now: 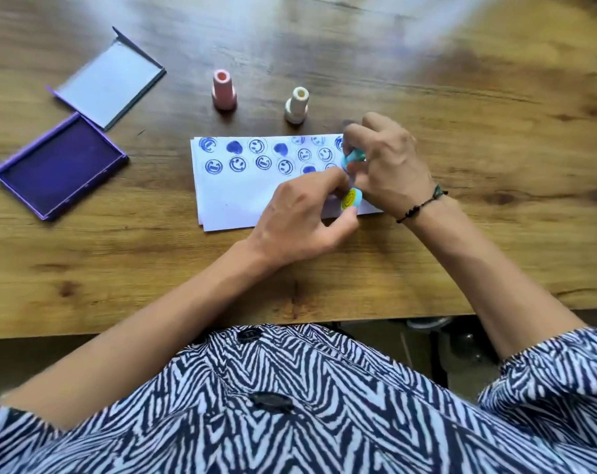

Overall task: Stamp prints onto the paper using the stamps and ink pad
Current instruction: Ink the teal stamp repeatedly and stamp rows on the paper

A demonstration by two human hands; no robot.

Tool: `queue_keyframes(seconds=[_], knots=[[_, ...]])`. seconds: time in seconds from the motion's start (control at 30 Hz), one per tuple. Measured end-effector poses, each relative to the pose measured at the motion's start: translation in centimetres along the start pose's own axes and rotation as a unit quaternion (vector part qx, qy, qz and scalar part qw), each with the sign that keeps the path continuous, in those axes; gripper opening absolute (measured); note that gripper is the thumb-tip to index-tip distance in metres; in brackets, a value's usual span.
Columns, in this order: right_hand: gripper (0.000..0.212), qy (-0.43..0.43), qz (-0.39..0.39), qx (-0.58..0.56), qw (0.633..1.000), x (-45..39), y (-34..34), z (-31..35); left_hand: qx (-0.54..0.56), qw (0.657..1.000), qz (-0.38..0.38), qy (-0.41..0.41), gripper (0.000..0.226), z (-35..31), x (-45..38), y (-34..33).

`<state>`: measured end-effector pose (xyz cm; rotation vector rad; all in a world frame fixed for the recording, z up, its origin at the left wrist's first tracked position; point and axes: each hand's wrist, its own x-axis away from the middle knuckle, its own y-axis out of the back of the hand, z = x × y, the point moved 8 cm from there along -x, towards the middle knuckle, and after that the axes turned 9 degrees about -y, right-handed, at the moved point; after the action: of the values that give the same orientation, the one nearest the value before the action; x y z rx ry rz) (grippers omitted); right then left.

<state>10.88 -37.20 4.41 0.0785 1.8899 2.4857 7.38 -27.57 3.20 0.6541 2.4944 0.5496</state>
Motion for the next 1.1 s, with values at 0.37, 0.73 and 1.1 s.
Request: queue_keyframes(seconds=[0.37, 0.73, 1.1], knots=[[0.051, -0.019, 0.053, -0.045, 0.997, -0.5, -0.4, 0.1, 0.039, 0.998, -0.027, 0.036, 0.036, 0.5, -0.2, 0.5], [0.027, -0.019, 0.046, -0.026, 0.998, -0.3, -0.6, 0.0, 0.036, 0.998, -0.023, 0.048, 0.036, 0.6, -0.3, 0.4], [0.018, -0.130, -0.070, -0.265, 0.953, 0.2, 8.3, -3.4, 0.027, 0.998, -0.016, 0.055, 0.032, 0.7, -0.4, 0.5]])
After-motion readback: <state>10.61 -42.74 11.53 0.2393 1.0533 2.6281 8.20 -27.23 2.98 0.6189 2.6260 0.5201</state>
